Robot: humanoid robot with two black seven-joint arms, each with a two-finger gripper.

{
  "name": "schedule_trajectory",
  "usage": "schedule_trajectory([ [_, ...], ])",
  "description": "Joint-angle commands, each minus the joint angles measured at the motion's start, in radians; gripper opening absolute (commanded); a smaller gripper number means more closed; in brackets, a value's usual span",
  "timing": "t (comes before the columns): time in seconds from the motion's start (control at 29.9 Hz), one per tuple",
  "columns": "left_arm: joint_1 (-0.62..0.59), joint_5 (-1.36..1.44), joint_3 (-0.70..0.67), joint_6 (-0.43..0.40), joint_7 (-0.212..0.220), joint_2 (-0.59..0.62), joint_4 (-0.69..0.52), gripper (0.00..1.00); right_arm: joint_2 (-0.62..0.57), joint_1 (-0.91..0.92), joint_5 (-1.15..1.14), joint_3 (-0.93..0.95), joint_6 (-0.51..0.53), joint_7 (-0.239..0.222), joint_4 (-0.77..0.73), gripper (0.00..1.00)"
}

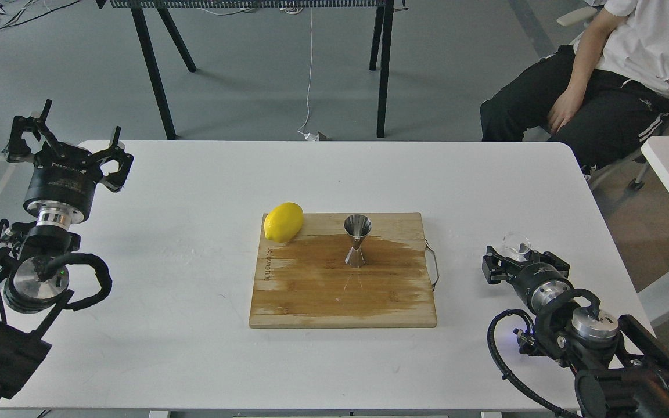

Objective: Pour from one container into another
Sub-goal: 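Grasp the small clear glass cup with the right gripper, then carry the glass cup with the right gripper above the jigger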

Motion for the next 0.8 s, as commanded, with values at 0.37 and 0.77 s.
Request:
schedule_trajectory([
  [0.37, -0.006, -0.002, -0.002, -0.003, -0.003, 0.006, 0.021, 1.0, -0.015, -0.01, -0.015, -0.019, 0.034, -0.015, 0.102, 0.31],
  [0.77, -0.006, -0.003, -0.002, -0.002, 0.002, 0.025, 0.02, 1.0, -0.12, 0.037, -0.169, -0.084, -0.058, -0.025, 0.445, 0.28],
])
